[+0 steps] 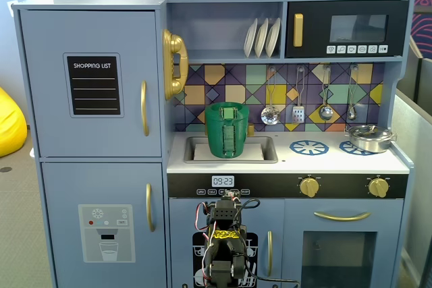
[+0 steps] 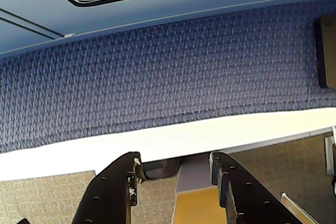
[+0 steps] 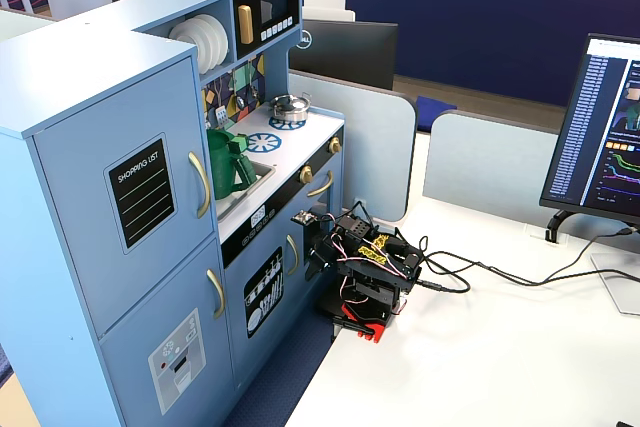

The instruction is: Take off the lid from the green recipient and place it on the counter

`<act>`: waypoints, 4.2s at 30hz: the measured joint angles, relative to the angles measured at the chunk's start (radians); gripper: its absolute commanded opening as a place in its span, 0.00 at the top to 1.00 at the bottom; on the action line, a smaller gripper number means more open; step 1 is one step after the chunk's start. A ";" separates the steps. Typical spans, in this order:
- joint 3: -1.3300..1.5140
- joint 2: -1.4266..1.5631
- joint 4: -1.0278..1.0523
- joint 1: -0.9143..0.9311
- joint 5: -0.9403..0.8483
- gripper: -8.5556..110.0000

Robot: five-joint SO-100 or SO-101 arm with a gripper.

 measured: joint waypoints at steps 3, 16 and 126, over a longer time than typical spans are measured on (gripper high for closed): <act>0.000 0.000 0.000 0.038 0.000 0.93; -0.005 -0.003 -0.012 0.186 -0.026 0.93; -0.795 -1.106 -1.543 0.601 -0.138 0.93</act>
